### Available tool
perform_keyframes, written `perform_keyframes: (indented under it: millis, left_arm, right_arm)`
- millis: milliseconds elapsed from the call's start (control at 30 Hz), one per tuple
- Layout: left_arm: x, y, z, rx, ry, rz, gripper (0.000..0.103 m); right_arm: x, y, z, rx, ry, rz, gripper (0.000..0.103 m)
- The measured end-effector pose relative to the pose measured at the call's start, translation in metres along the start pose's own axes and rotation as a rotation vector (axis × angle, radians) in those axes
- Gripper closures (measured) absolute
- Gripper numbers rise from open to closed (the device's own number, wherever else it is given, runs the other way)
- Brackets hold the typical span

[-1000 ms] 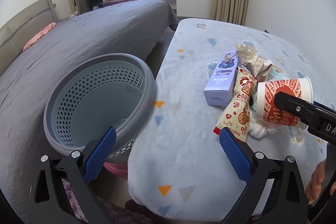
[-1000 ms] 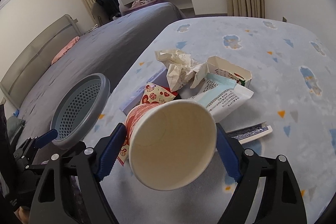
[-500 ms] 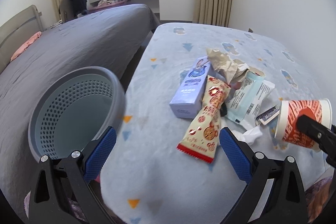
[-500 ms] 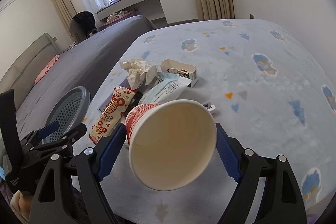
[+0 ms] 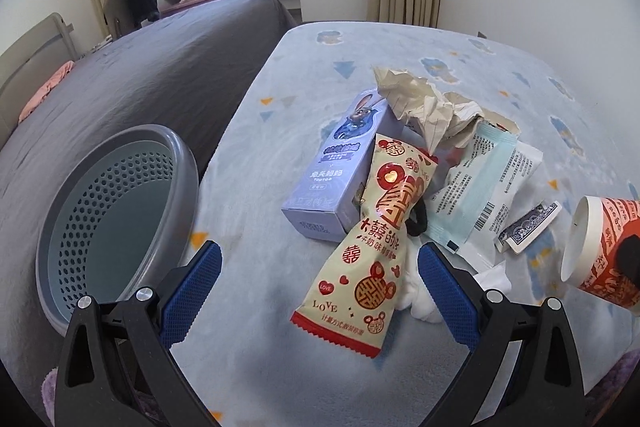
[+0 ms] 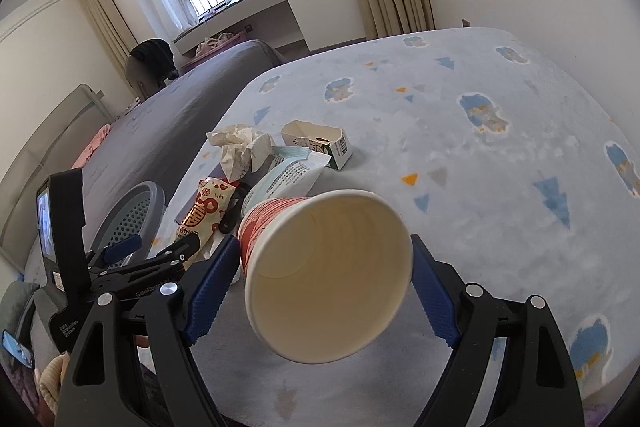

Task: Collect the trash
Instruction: 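Grasp the cream snack wrapper with the left tool while the right tool holds the cup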

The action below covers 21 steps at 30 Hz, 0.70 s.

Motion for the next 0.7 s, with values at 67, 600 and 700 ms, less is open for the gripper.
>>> perform_keyframes:
  millis: [67, 600, 700]
  left_arm:
    - [0.003, 0.001, -0.002, -0.001, -0.004, -0.003, 0.006]
    - [0.017, -0.005, 0.002, 0.002, -0.094, -0.027, 0.061]
    - [0.014, -0.007, 0.007, 0.003, -0.103, -0.021, 0.067]
  right_arm:
    - [0.000, 0.000, 0.000, 0.002, 0.005, 0.000, 0.023]
    - [-0.001, -0.003, -0.002, -0.005, 0.011, 0.001, 0.023]
    - [-0.002, -0.004, -0.002, -0.003, 0.009, 0.007, 0.023]
Point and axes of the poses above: each gripper's, at about its wrist camera, not at the fingertips, and z roughly against the way its jaws point, x to its right, y to its top, the point moved 4 cm from there along -z, roughly the way its jaws point, and after that the axes turned 5 degrees about -z, right-handed, at the moved point
